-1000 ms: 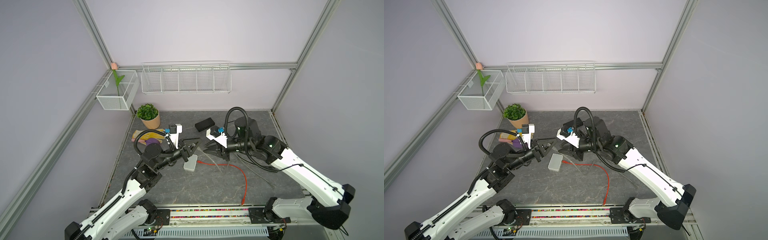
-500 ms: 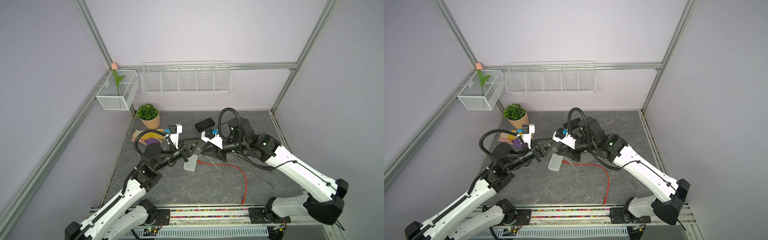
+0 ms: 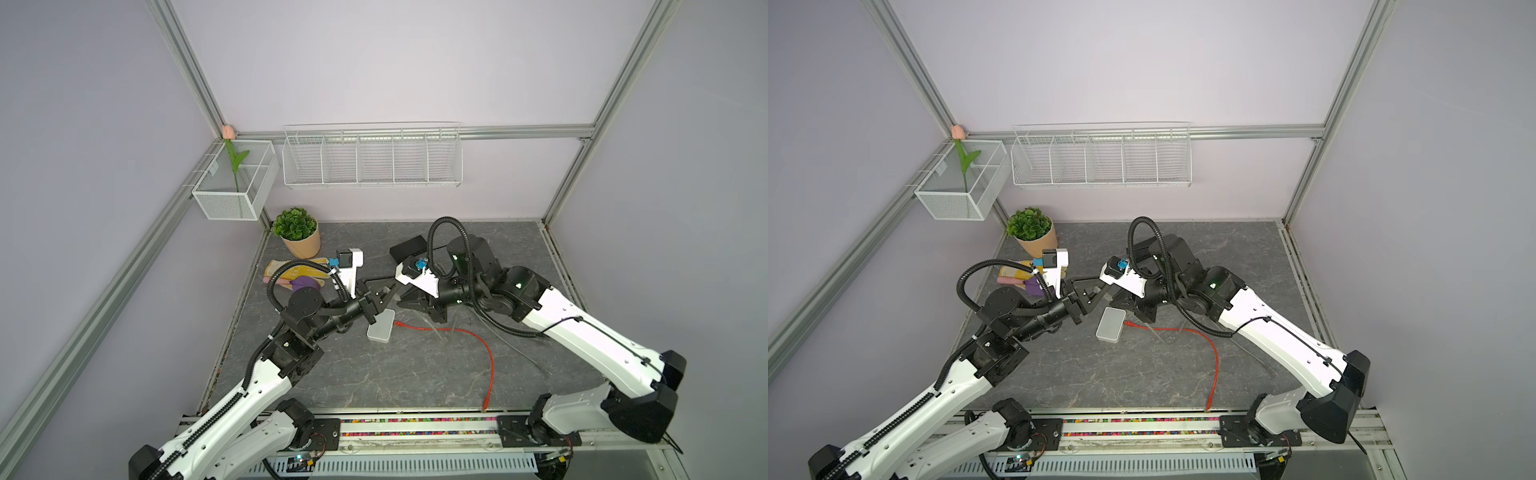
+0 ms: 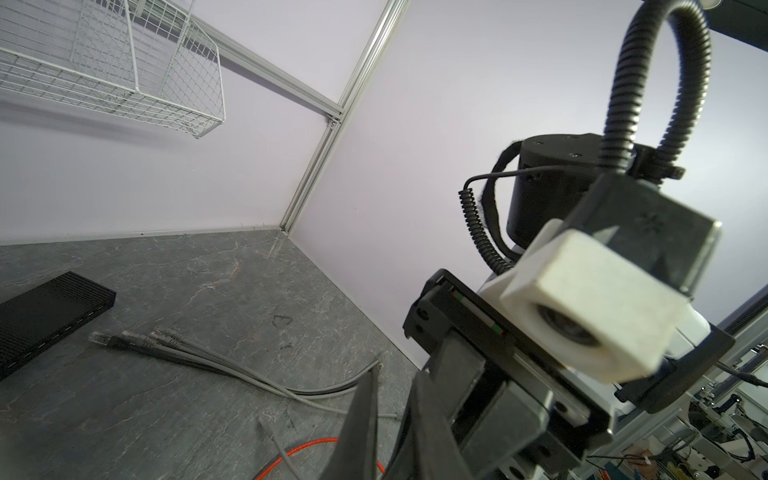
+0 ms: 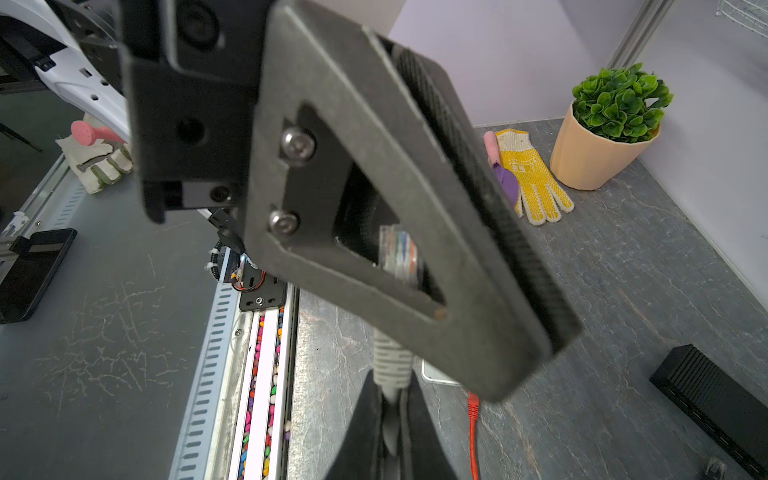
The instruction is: Insert the plug into the switch port
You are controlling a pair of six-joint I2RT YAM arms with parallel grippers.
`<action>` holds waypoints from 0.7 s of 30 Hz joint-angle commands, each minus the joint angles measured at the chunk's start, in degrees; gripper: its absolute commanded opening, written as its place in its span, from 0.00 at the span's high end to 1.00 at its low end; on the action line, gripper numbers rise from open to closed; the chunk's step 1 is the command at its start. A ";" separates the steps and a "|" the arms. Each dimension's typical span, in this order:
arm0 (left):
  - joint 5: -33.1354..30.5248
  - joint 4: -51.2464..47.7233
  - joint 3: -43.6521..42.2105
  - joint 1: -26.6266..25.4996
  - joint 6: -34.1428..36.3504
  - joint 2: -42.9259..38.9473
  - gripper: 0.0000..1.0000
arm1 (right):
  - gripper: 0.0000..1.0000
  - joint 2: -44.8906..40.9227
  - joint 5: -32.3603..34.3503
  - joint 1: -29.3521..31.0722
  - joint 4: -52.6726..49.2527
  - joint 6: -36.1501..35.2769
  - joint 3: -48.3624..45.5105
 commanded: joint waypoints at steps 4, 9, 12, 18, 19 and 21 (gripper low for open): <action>-1.43 -1.63 -0.82 -0.26 1.01 -1.97 0.90 | 0.93 -0.88 1.21 0.33 -0.35 -0.84 0.55; -6.06 -8.54 0.09 -0.26 4.23 -5.13 0.49 | 0.93 -1.35 9.37 0.34 -2.79 -2.66 1.63; -11.41 -13.31 0.12 -0.19 5.84 -10.24 0.48 | 0.94 -2.50 20.35 0.40 -6.37 -5.07 4.54; -20.55 -22.20 0.07 -0.18 7.25 -12.59 0.52 | 0.93 -3.29 45.79 2.72 -12.56 -13.14 15.79; -21.54 -23.45 -0.05 -0.15 7.28 -12.36 0.52 | 0.94 -3.15 49.77 4.05 -12.95 -14.99 16.70; -23.58 -25.57 -0.50 -0.18 7.06 -11.83 0.53 | 0.94 -2.23 55.25 6.43 -13.73 -17.30 17.24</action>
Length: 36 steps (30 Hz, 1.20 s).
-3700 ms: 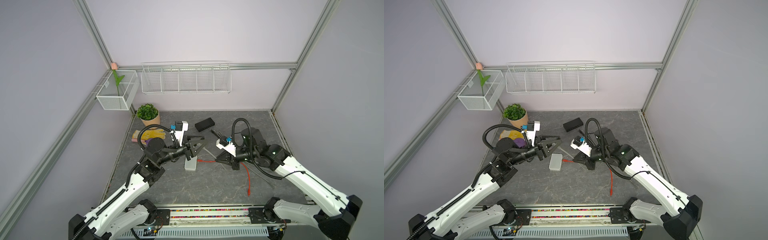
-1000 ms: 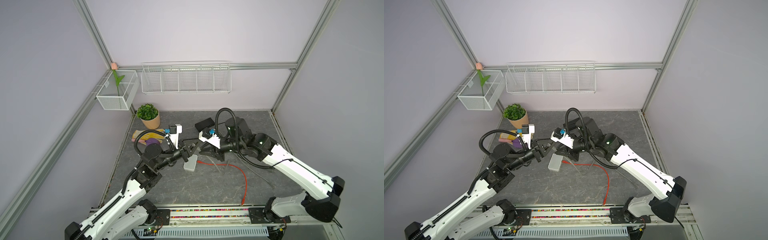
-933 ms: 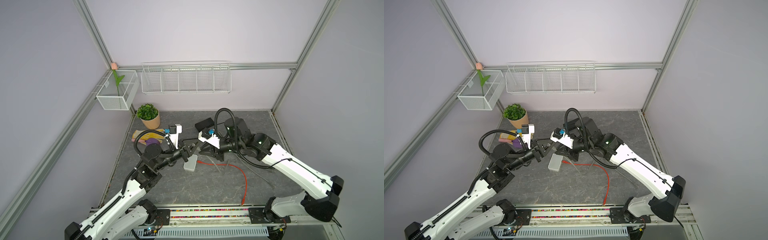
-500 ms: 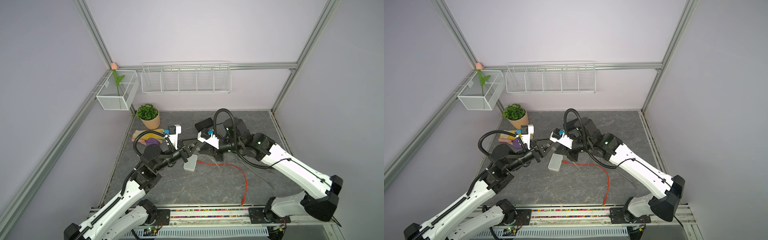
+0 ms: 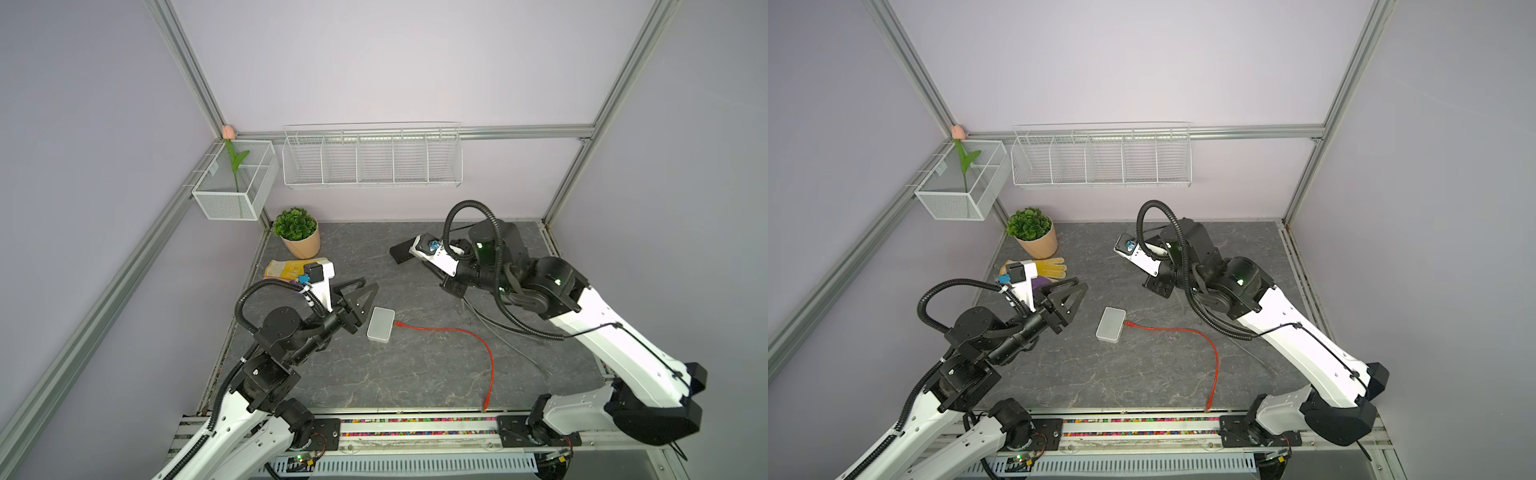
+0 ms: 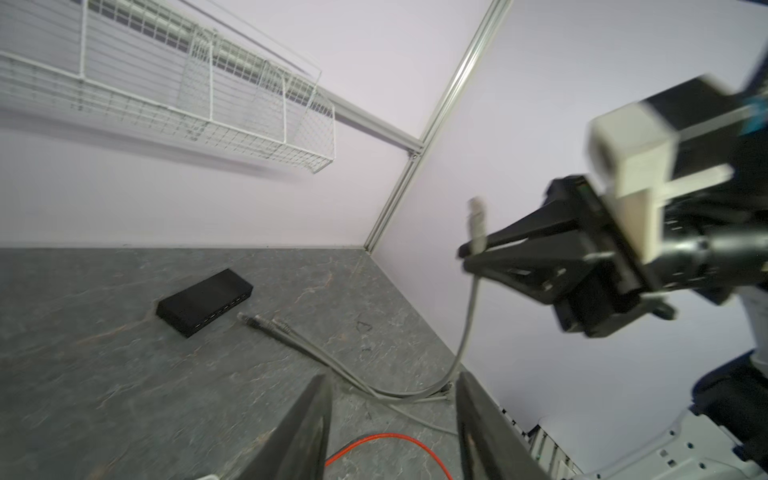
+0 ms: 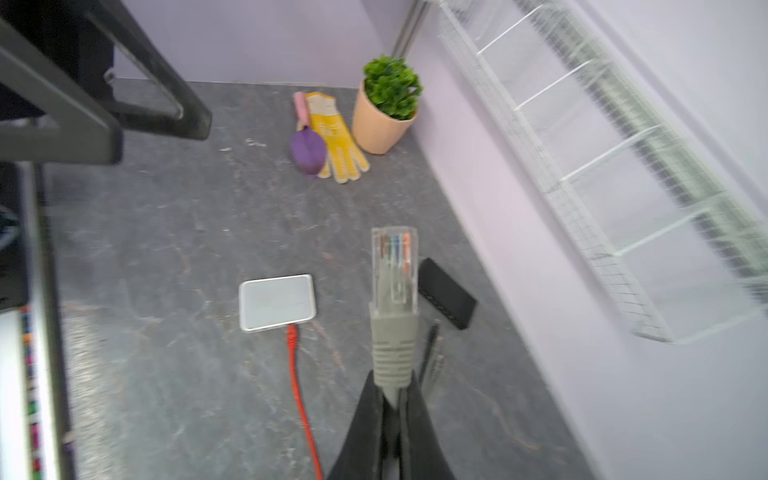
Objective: Insert the plug into the switch port
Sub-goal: 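Lower the grey plug beside the red plug while the left gripper presses the router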
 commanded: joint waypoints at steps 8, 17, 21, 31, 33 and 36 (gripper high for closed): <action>-11.88 -11.46 -4.22 0.11 -0.32 2.71 0.54 | 0.94 7.27 14.81 5.80 -8.71 -0.09 -7.63; -10.00 -7.86 -10.58 3.49 -4.13 11.09 0.56 | 0.94 15.61 5.14 6.01 -5.19 6.89 -19.52; -7.33 -5.22 -12.92 5.62 -5.25 14.05 0.57 | 0.93 19.49 2.79 5.58 -1.98 7.81 -22.65; -4.23 0.79 -16.06 6.38 -6.04 22.69 0.56 | 0.94 32.06 -2.50 3.51 2.89 8.81 -22.27; -4.50 1.06 -16.07 6.88 -7.36 24.26 0.56 | 0.94 32.91 -2.91 3.25 3.82 8.74 -22.35; -3.76 2.42 -16.25 7.67 -7.32 26.71 0.56 | 0.94 33.38 -3.83 2.98 5.50 8.78 -22.79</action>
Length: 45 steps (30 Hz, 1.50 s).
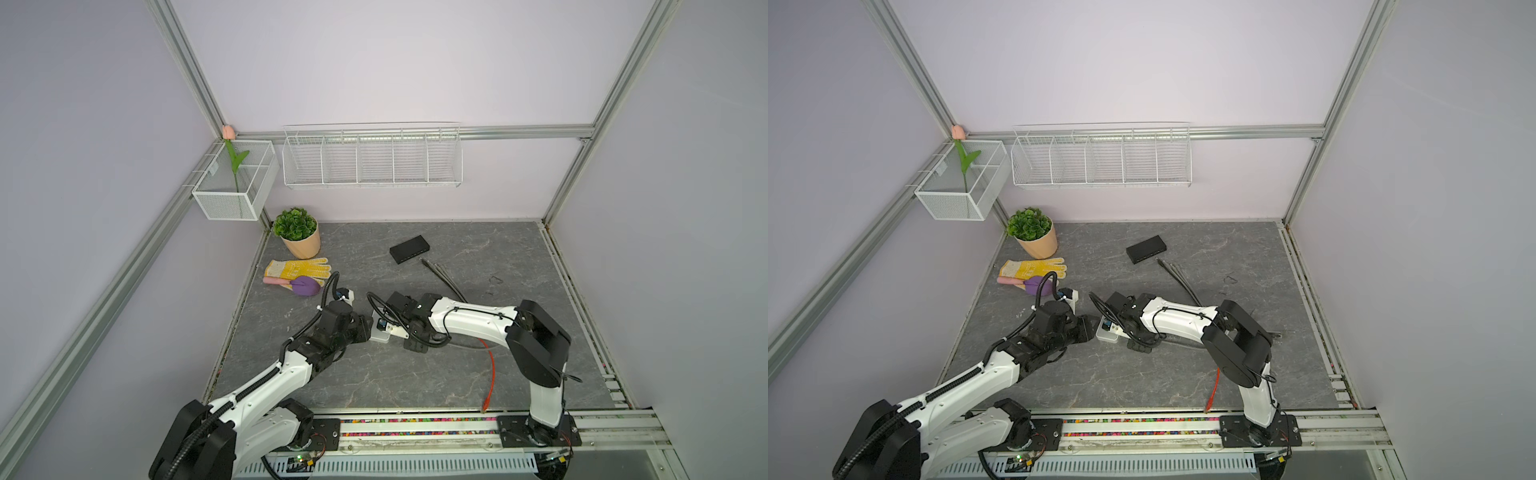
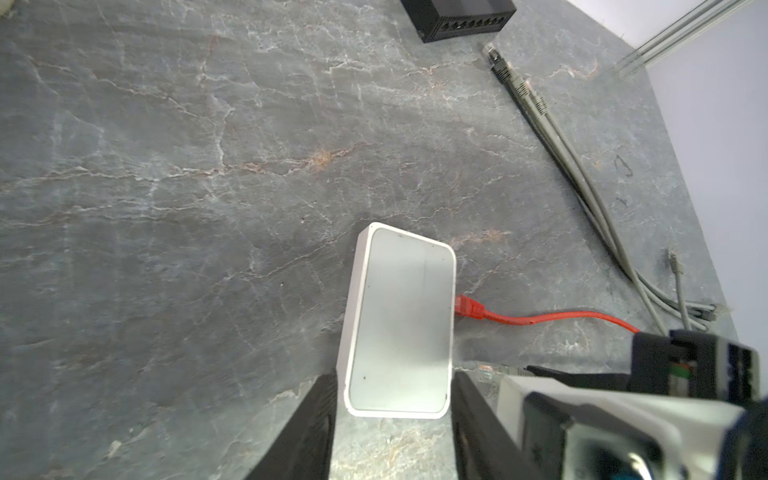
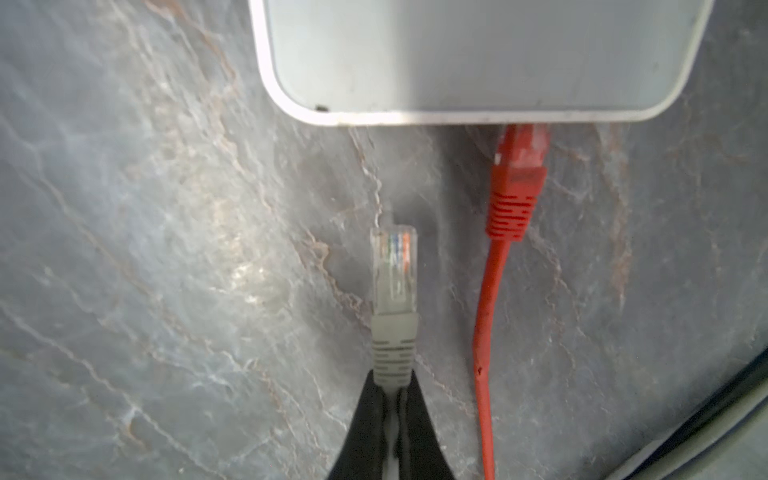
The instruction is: Insert the plug into the switch port
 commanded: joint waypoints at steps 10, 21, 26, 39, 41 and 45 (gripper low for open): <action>5.42 7.25 -0.67 3.43 -2.27 9.77 0.55 | 0.94 0.14 -6.24 -0.51 5.56 1.10 -1.13; 8.15 10.67 -2.05 4.36 -2.05 13.11 0.55 | 0.93 -2.59 -5.77 -0.54 6.74 1.81 -3.83; 9.61 11.39 -1.80 4.36 -1.72 14.16 0.54 | 0.93 -3.13 -6.60 -0.54 7.11 1.74 -3.91; 11.40 10.34 -0.87 4.54 -0.91 17.03 0.54 | 0.94 -0.57 -8.31 -0.49 8.17 1.82 -2.48; 11.38 10.20 -0.82 4.53 -0.91 16.86 0.55 | 0.94 -0.26 -8.15 -0.54 8.28 1.73 -2.29; 11.23 9.59 -0.82 4.55 -0.66 16.44 0.55 | 0.93 0.58 -7.38 -0.50 8.46 1.59 -1.81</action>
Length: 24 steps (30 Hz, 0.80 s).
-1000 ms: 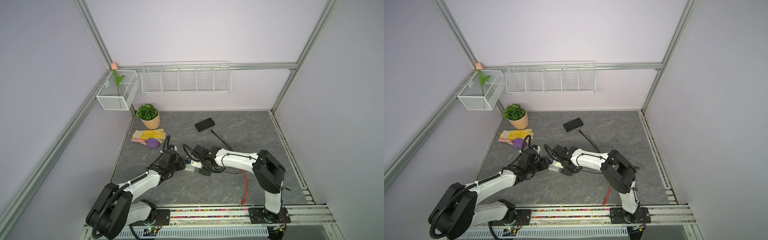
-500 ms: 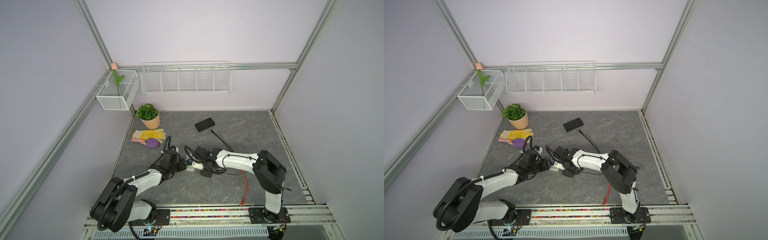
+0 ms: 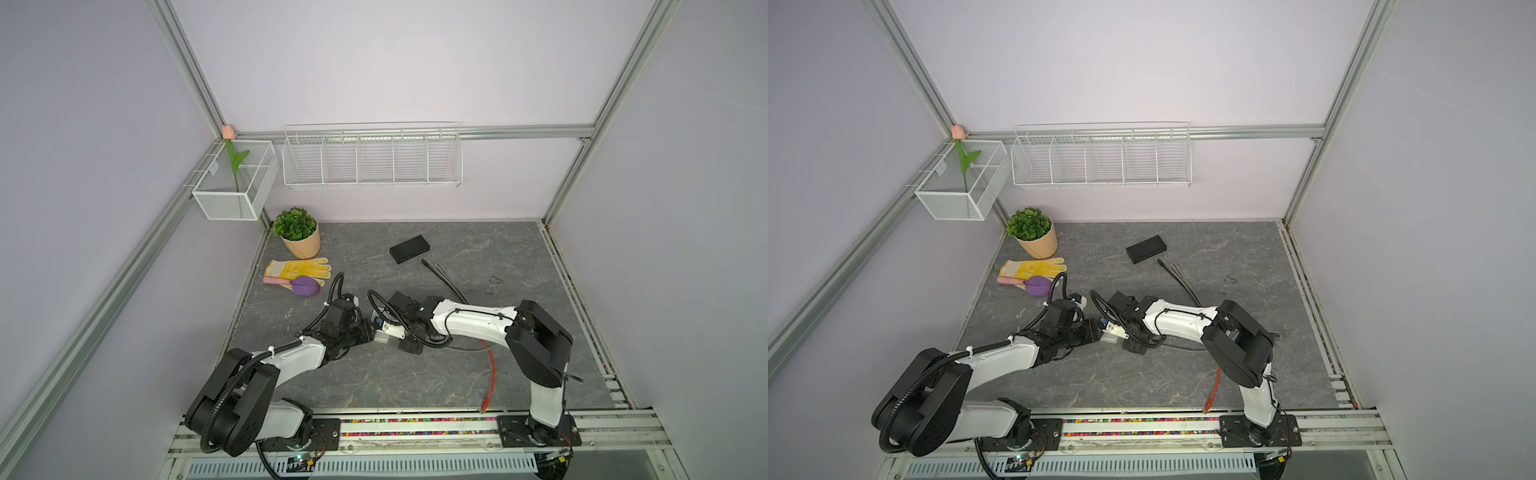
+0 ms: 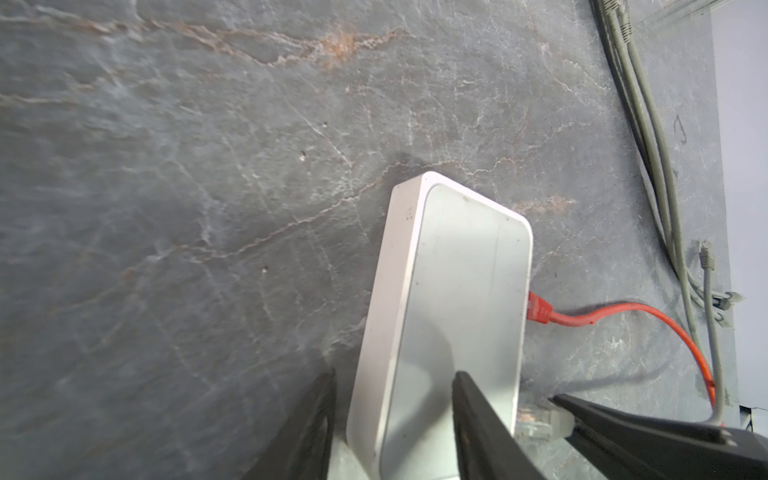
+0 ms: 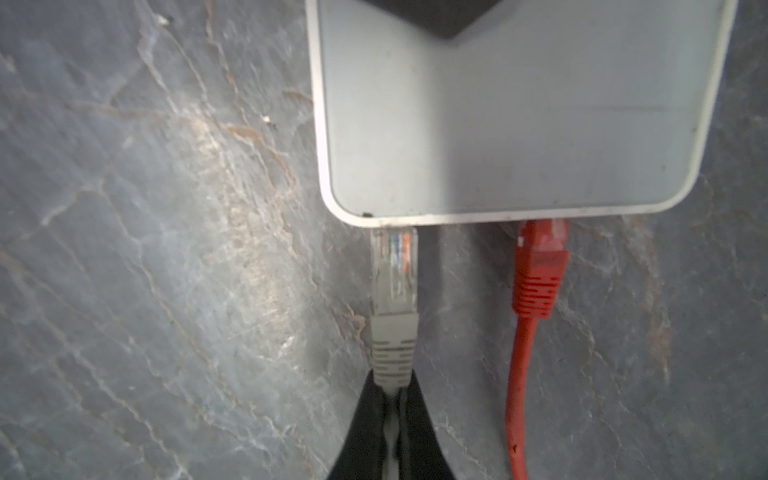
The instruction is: Insert the plug into the switch port
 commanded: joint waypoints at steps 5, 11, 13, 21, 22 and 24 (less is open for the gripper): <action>0.24 -0.73 0.12 0.44 0.83 -0.05 0.55 | 0.94 1.17 -0.33 -0.24 0.21 0.51 1.57; 0.38 -0.56 -0.23 0.63 0.86 -0.27 0.56 | 0.94 -0.43 -0.17 -0.23 0.54 0.57 0.44; 0.52 -0.64 -0.18 0.57 0.86 -0.42 0.56 | 0.94 -0.44 -0.07 -0.18 0.48 0.59 0.51; 0.62 -0.91 -0.48 0.60 0.64 -1.57 0.57 | 0.93 0.22 0.39 -0.23 -0.16 0.68 0.90; 0.67 -0.91 -0.48 0.62 0.68 -1.56 0.57 | 0.93 -0.02 0.33 -0.18 -0.08 0.69 0.71; 1.00 -0.65 -0.49 0.67 0.63 -1.61 0.57 | 0.94 -0.43 0.11 -0.20 0.07 0.69 0.53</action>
